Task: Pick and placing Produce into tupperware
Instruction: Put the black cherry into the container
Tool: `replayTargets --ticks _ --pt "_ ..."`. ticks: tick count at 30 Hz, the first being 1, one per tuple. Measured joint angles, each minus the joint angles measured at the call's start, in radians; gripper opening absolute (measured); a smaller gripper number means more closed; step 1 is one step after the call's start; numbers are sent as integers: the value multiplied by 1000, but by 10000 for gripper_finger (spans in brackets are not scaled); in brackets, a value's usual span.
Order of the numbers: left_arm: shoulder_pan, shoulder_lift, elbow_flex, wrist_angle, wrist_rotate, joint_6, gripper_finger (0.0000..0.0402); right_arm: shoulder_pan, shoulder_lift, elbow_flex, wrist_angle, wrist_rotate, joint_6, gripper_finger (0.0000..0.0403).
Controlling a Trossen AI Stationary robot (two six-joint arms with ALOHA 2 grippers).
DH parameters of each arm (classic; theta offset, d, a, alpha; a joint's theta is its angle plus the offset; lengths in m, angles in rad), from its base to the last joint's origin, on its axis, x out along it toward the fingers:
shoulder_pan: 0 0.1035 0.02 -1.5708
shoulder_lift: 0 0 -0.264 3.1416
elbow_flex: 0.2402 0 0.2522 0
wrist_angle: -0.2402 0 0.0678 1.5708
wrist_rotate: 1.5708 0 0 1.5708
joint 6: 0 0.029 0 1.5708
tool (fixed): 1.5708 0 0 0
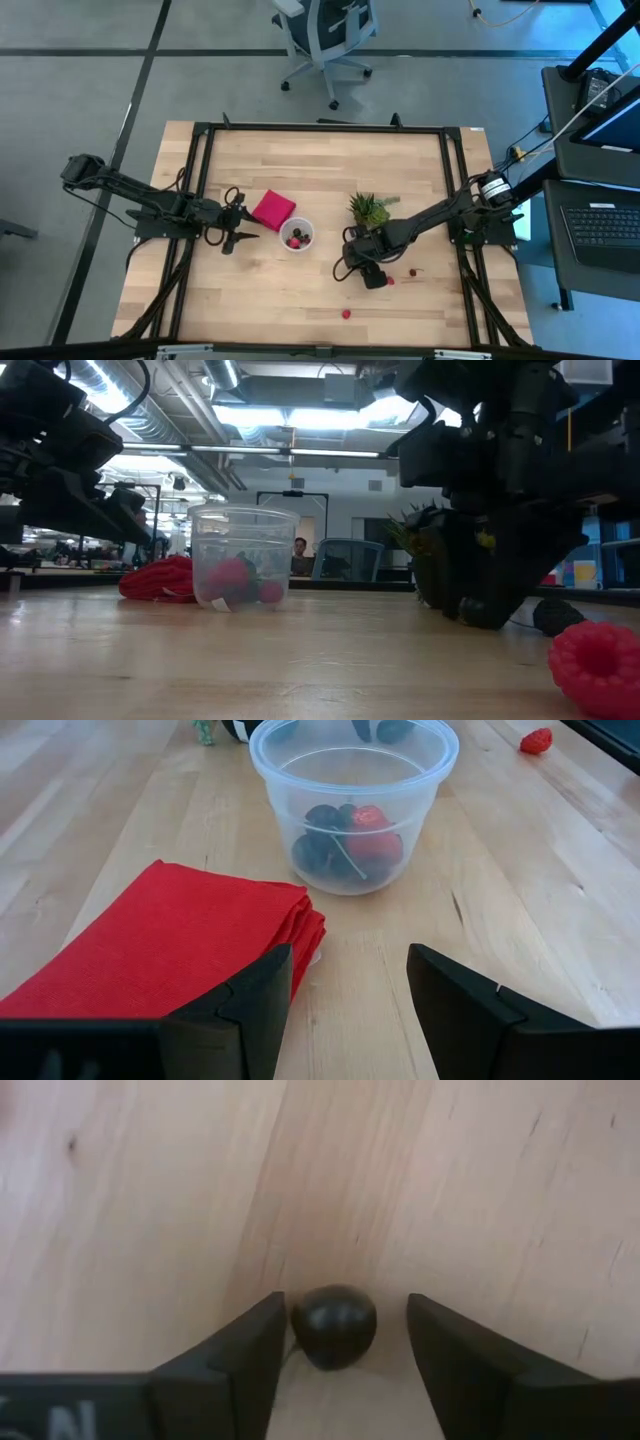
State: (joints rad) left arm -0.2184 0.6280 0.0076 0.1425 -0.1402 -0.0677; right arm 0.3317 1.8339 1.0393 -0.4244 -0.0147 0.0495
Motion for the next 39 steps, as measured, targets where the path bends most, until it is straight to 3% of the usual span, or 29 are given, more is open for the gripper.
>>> replayTargets --ticks 10,18,27,33,39 --pt "0 0 0 0 0 0 192 -1 6 0 3 2 -4 116" --pt "0 0 0 0 0 0 192 -6 5 51 -28 44 -14 119" --pt "0 0 0 0 0 0 192 -66 -1 321 -182 48 -247 119" --pt "0 0 0 0 0 0 192 -139 -3 476 -140 33 -417 120" --pt "0 0 0 0 0 0 192 -206 9 496 5 -89 -475 121"
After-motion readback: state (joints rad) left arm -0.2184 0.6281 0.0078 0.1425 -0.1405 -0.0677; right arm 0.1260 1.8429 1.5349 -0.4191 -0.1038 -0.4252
